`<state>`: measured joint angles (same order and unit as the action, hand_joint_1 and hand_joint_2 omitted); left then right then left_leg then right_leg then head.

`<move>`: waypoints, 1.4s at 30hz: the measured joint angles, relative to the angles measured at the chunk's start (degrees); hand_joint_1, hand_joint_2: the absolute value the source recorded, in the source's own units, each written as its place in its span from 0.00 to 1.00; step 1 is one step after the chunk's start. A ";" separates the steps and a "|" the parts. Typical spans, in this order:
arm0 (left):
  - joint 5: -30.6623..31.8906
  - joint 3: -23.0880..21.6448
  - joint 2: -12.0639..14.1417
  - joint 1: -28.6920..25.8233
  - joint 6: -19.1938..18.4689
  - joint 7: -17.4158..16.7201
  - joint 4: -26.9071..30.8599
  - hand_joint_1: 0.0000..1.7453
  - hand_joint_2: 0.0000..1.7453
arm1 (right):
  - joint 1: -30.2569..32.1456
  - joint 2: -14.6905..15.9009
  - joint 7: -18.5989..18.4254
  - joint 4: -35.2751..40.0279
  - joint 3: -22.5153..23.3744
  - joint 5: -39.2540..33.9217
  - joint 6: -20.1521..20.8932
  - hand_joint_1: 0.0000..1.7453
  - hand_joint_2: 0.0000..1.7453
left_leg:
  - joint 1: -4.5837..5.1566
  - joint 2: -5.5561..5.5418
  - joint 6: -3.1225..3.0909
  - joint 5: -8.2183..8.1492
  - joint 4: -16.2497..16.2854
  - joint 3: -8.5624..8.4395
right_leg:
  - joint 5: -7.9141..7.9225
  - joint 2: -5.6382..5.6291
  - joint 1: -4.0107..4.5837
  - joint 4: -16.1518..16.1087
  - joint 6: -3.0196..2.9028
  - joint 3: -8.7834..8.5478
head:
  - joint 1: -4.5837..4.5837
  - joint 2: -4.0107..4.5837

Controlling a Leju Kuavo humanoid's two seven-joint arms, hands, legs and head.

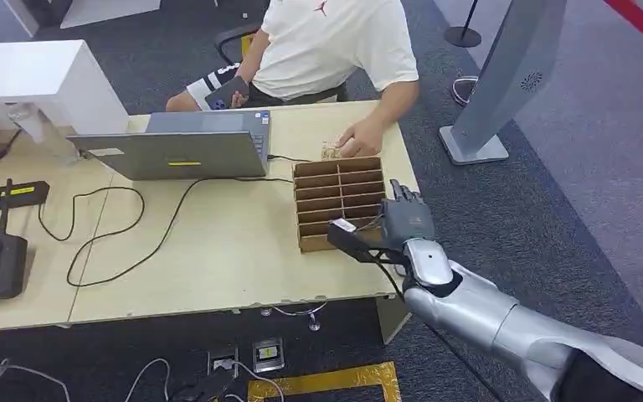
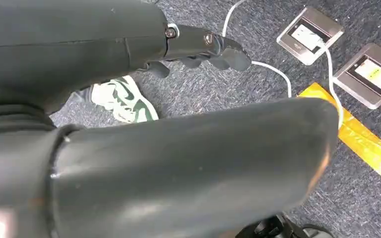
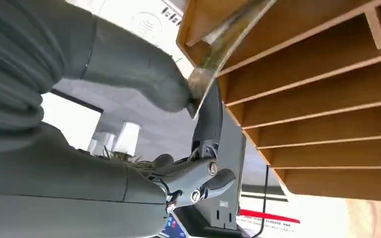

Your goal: Pass the card to the sensor for recognition and then transmit it.

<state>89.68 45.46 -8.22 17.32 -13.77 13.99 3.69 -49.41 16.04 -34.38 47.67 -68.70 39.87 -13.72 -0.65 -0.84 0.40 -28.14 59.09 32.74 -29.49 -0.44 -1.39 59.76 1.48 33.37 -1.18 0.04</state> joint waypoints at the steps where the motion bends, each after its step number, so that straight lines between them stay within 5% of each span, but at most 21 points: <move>1: 0.00 0.00 0.00 -0.01 0.00 0.00 0.00 0.00 0.00 | 0.00 -0.15 0.04 -0.05 -0.02 -0.13 -0.29 1.00 1.00 | 0.00 0.00 0.00 0.00 0.00 0.00 | 0.00 0.00 0.00 0.00 0.00 0.00 | 0.02 0.00; 17: 0.00 0.35 -0.42 -0.94 0.00 1.44 0.00 0.00 0.00 | 0.16 -1.22 0.37 -0.90 -0.50 -1.14 -2.45 0.97 1.00 | 0.00 0.00 0.00 0.00 0.00 0.01 | 0.00 0.00 0.00 0.00 0.00 0.00 | 0.00 0.00; 18: 0.00 0.37 -0.46 -0.94 0.00 1.55 0.00 0.00 0.00 | 0.19 -1.31 0.37 -0.96 -0.50 -1.14 -2.45 0.70 1.00 | 0.00 0.00 0.00 0.00 0.00 0.01 | 0.00 0.00 0.00 0.00 0.00 0.00 | 0.02 0.00; 19: 0.00 0.37 -0.46 -0.94 0.00 1.62 0.00 0.00 0.00 | 0.21 -1.40 0.42 -1.03 -0.50 -1.14 -2.45 0.10 1.00 | 0.00 0.00 0.00 0.00 0.00 0.00 | 0.00 0.00 0.00 0.00 0.00 0.00 | 0.02 0.00; 21: 0.00 0.37 -0.46 -0.95 0.00 1.79 0.00 0.00 0.00 | 0.24 -1.53 0.46 -1.14 -0.52 -1.18 -2.45 0.00 1.00 | 0.00 0.00 0.00 0.00 0.00 0.00 | 0.00 0.00 0.00 0.00 0.00 0.00 | 0.02 0.00; 42: 0.00 0.35 -0.28 -0.32 0.00 0.94 0.00 0.00 0.00 | -0.76 -1.97 -0.83 -1.53 -0.46 -0.77 -6.43 0.00 1.00 | 0.00 0.05 0.01 0.01 0.00 -0.07 | 0.02 -0.08 0.00 0.00 0.00 -0.04 | 0.00 0.00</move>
<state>89.68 45.81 -8.50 17.00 -13.77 14.93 3.69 -50.17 14.08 -35.21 46.14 -69.16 39.10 -20.15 -0.65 -0.80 0.41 -28.13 59.09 32.67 -29.47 -0.52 -1.39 59.76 1.48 33.33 -1.18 0.04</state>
